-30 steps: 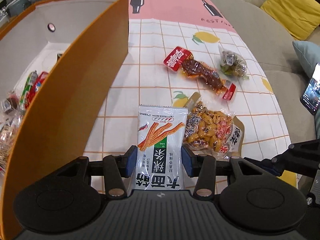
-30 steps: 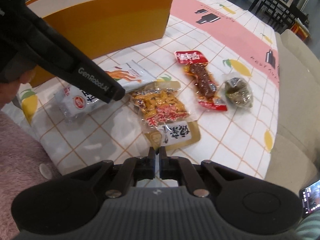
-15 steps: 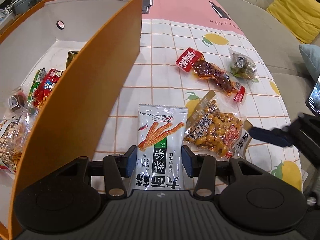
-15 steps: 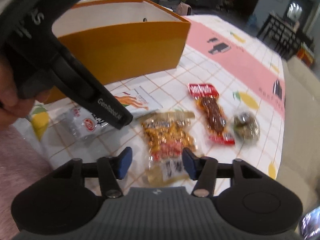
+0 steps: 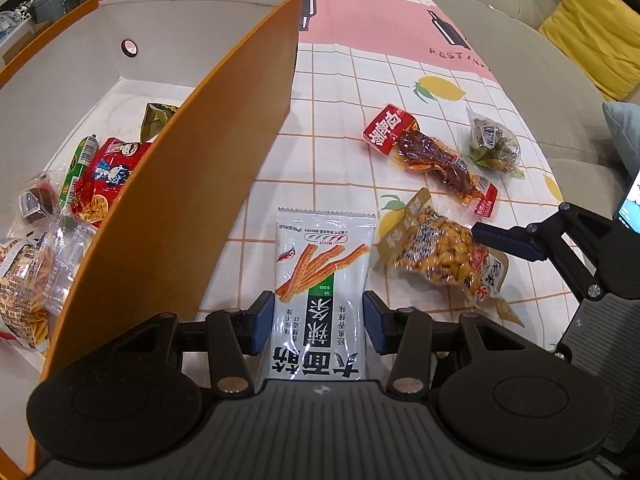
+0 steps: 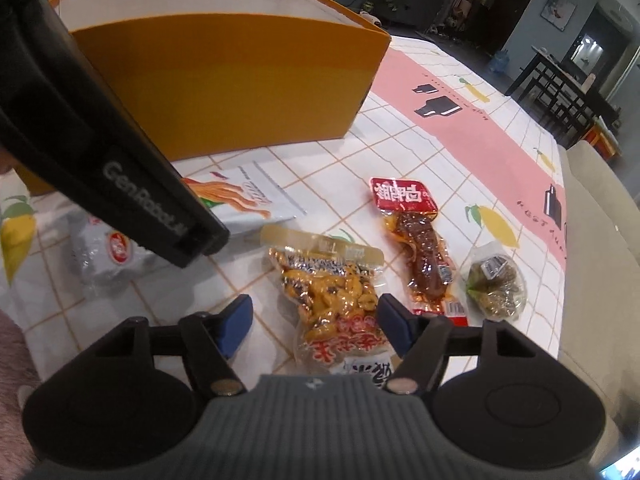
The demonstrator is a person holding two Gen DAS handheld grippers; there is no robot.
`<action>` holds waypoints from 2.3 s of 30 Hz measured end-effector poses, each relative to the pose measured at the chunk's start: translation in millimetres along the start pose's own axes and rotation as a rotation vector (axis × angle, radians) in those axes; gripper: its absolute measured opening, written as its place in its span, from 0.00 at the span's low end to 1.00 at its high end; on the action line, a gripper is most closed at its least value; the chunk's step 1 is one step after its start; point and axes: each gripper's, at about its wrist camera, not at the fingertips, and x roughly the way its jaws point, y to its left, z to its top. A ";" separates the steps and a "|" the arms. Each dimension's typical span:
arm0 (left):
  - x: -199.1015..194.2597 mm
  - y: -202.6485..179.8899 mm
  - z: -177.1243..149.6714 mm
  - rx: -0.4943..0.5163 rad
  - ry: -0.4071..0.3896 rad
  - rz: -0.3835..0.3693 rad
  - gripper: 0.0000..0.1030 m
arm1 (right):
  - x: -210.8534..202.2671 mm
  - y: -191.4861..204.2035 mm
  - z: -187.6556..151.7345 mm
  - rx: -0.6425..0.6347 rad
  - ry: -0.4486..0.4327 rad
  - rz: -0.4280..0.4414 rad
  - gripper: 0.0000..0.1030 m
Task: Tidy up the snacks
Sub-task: 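Grasp the peanut bag with the right tool while the left tool holds the noodle-stick packet, then carry the noodle-stick packet and peanut bag over the orange box with both tools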
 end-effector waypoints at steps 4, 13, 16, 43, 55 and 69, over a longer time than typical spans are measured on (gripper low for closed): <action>1.2 -0.4 -0.3 0.003 0.002 0.000 0.52 | -0.3 3.6 1.3 -0.047 0.009 -0.079 0.38; -6.1 -2.7 -0.6 0.017 -0.031 -0.014 0.52 | -12.2 5.1 4.2 -0.043 -0.009 -0.161 0.24; -12.0 -4.9 0.4 0.019 -0.054 -0.032 0.52 | -21.9 -3.8 7.4 0.019 -0.027 -0.158 0.23; -136.3 40.7 54.2 -0.100 -0.355 -0.072 0.52 | -117.6 -59.9 91.1 0.400 -0.323 0.021 0.19; -121.5 110.8 95.7 -0.046 -0.312 0.068 0.52 | -69.0 -40.9 200.6 0.344 -0.326 0.182 0.19; -45.1 135.6 111.2 0.122 -0.128 0.165 0.52 | 30.2 -8.4 253.5 0.122 -0.116 0.169 0.18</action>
